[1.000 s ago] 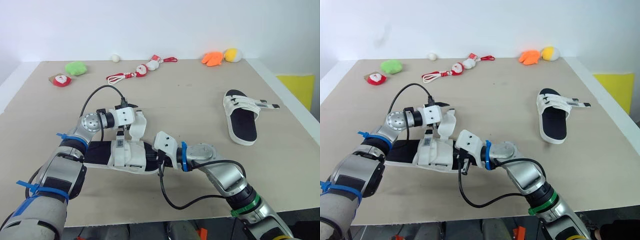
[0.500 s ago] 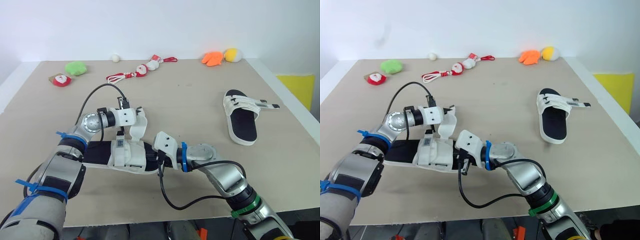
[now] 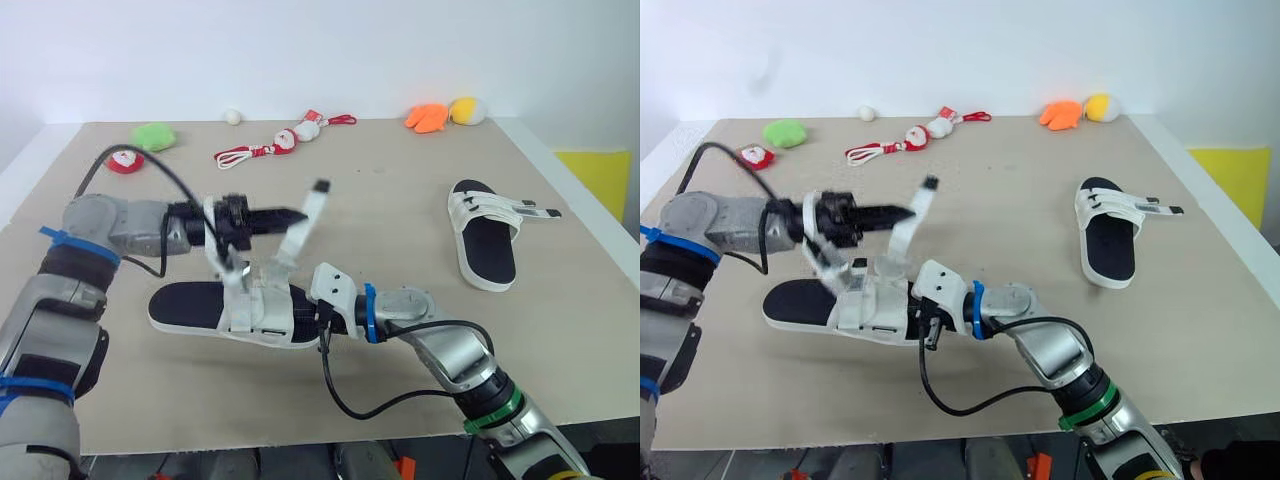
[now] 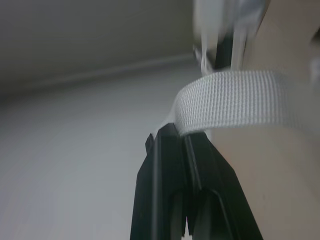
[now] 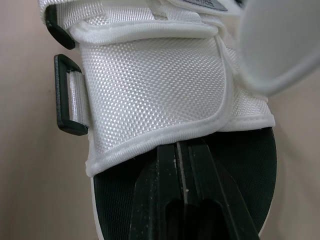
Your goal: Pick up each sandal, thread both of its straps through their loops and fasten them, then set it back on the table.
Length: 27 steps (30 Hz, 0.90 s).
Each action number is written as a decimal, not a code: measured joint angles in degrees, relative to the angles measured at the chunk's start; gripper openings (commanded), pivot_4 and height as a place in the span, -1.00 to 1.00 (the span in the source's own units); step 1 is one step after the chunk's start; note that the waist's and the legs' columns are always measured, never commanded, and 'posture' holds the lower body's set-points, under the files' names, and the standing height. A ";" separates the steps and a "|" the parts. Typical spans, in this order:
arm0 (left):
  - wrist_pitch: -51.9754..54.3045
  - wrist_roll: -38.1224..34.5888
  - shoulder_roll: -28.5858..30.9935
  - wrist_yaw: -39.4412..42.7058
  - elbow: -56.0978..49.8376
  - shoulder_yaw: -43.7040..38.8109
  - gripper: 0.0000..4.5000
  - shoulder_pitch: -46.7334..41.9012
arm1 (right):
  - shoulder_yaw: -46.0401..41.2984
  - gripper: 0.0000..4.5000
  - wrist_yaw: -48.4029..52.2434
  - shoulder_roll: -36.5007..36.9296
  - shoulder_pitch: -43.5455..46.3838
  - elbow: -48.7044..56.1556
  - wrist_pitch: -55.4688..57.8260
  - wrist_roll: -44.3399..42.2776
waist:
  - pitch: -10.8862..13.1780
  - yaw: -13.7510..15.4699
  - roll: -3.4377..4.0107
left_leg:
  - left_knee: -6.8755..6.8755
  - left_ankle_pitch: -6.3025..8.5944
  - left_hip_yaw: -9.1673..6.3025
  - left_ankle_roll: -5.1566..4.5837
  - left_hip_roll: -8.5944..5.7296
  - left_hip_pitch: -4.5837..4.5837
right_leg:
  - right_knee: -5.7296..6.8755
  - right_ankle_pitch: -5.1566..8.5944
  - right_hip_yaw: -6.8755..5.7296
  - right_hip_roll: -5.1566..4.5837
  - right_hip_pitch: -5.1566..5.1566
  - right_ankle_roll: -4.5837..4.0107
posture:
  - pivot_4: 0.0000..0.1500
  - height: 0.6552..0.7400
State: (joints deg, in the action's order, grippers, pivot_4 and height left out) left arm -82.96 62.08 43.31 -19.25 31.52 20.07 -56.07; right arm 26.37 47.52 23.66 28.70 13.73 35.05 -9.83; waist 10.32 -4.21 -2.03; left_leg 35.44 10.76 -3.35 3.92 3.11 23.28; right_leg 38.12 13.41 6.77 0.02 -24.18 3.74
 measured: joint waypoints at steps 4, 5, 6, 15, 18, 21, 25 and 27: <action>-2.57 1.97 0.43 -1.77 -8.05 -2.31 -0.99 3.73 | 0.09 -1.00 0.88 0.35 0.53 -0.52 -0.43 0.03 | 0.00 0.05 0.00 | 0.01 -0.04 0.00 0.06 -0.03 0.00 | 0.00 -0.04 0.01 -0.04 0.01 0.06 | 1.00 1.00; -2.79 2.83 0.55 -2.14 -9.12 -2.96 -0.88 4.33 | 0.11 -1.00 1.15 0.46 0.65 -0.71 -0.64 0.05 | 0.00 0.06 0.00 | 0.02 -0.04 0.00 0.06 -0.05 0.00 | 0.00 -0.04 0.01 -0.05 0.01 0.06 | 1.00 1.00; -2.76 3.12 0.62 -2.44 -9.54 -3.19 -0.73 4.53 | 0.12 -1.00 1.25 0.51 0.73 -0.87 -0.76 0.05 | 0.00 0.07 0.00 | 0.02 -0.04 0.00 0.05 -0.08 0.01 | 0.00 -0.04 0.01 -0.08 0.02 0.07 | 1.00 1.00; -1.54 2.00 0.68 -5.56 -12.55 -6.96 0.97 7.04 | 0.33 -1.00 2.55 0.51 1.52 -2.29 -1.70 0.56 | -0.01 0.05 -0.01 | 0.05 -0.06 0.00 0.04 -0.15 -0.07 | 0.00 -0.05 0.00 -0.17 0.12 0.10 | 1.00 1.00; -1.77 0.25 1.01 -4.65 -13.77 -7.54 0.97 8.70 | 0.32 -1.00 2.81 0.58 1.53 -2.36 -1.86 0.76 | -0.01 0.05 0.00 | 0.07 -0.06 0.01 0.04 -0.18 -0.14 | 0.00 -0.05 0.01 -0.21 0.21 0.09 | 1.00 1.00; -2.72 -3.04 2.34 -1.87 -14.98 -7.36 0.97 11.71 | 0.36 -1.00 2.93 0.59 1.51 -2.29 -1.93 0.92 | -0.01 0.04 -0.01 | 0.07 -0.05 0.00 0.04 -0.18 -0.15 | -0.01 -0.05 0.00 -0.21 0.21 0.09 | 1.00 1.00; -2.86 -7.16 3.73 1.72 -15.83 -7.17 0.97 14.15 | 0.39 -1.00 3.01 0.59 1.52 -2.23 -1.97 1.16 | -0.01 0.04 -0.01 | 0.07 -0.05 0.01 0.04 -0.18 -0.15 | -0.01 -0.05 0.01 -0.22 0.21 0.09 | 1.00 1.00; -2.81 -10.73 5.50 4.21 -16.96 -6.93 0.97 16.28 | 0.45 -1.00 3.00 0.57 1.50 -2.21 -2.00 1.19 | -0.01 0.02 -0.01 | 0.07 -0.05 0.01 0.04 -0.18 -0.15 | -0.01 -0.05 0.01 -0.21 0.21 0.09 | 1.00 1.00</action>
State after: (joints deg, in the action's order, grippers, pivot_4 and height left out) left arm -85.77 51.35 48.82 -15.04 14.56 13.14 -39.80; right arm 26.82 50.52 24.23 30.20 11.52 33.05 -8.64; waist 10.30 -4.19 -2.03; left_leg 35.51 10.71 -3.34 3.96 2.93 23.12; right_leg 38.12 13.36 6.78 -0.19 -23.97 3.83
